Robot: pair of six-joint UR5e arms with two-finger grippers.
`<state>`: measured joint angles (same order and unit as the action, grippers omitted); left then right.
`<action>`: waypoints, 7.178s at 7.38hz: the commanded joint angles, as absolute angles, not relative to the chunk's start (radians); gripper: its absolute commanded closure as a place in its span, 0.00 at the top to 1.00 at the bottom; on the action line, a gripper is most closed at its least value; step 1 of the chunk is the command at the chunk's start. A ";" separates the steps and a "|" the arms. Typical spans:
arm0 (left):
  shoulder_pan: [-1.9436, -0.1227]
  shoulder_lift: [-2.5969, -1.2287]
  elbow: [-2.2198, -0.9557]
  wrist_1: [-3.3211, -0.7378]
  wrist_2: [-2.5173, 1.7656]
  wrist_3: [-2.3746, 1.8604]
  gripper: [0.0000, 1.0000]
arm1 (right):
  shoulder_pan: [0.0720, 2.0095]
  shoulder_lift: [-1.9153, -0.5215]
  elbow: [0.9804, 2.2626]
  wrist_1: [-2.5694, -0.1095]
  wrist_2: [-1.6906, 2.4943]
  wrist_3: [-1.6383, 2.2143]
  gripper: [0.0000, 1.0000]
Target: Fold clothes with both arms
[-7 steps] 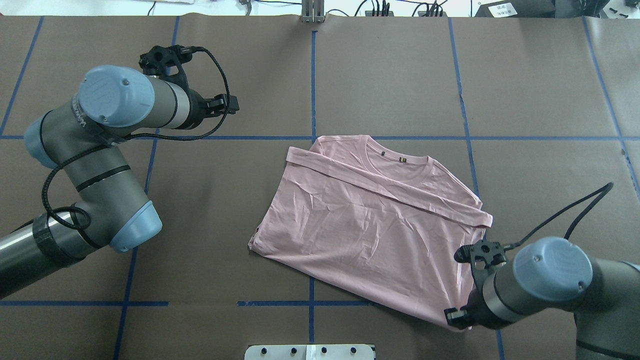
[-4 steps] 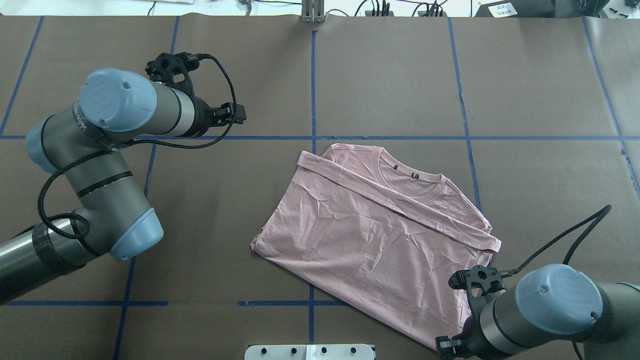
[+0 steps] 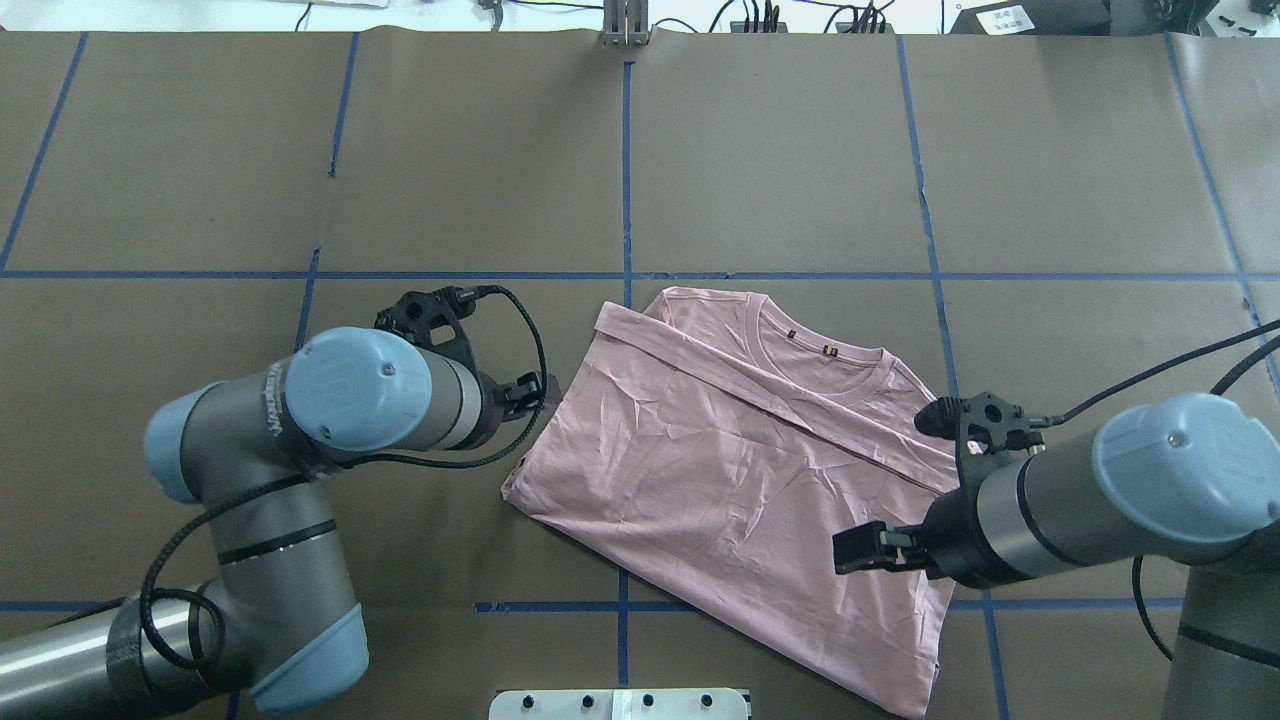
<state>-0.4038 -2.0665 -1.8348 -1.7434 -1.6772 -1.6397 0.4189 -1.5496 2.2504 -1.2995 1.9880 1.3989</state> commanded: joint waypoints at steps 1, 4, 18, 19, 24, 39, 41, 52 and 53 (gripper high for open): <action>-0.348 -2.101 -1.819 -1.664 -1.661 -1.704 0.98 | 0.495 -1.519 2.244 -1.299 1.982 1.399 1.00; -0.348 -2.105 -1.792 -1.658 -1.660 -1.704 0.97 | 0.508 -1.516 2.240 -1.299 1.983 1.399 1.00; -0.322 -2.105 -1.756 -1.658 -1.660 -1.703 0.00 | 0.535 -1.516 2.238 -1.301 1.996 1.399 1.00; -0.322 -2.108 -1.762 -1.655 -1.660 -1.703 0.00 | 0.535 -1.517 2.238 -1.301 1.994 1.399 1.00; -0.440 -2.112 -1.756 -1.652 -1.641 -1.654 0.00 | 0.538 -1.517 2.240 -1.301 1.993 1.399 1.00; -0.712 -2.519 -0.942 -2.217 -1.526 -1.315 1.00 | 0.583 -1.519 2.240 -1.302 1.976 1.399 1.00; -0.710 -2.434 -1.112 -2.163 -1.549 -1.321 1.00 | 0.586 -1.520 2.238 -1.305 1.947 1.399 1.00; -0.235 -2.066 -1.881 -1.534 -1.601 -1.986 0.99 | 0.584 -1.514 2.217 -1.312 1.894 1.393 1.00; -0.235 -2.092 -1.844 -1.534 -1.591 -1.990 0.98 | 0.587 -1.513 2.218 -1.312 1.894 1.393 1.00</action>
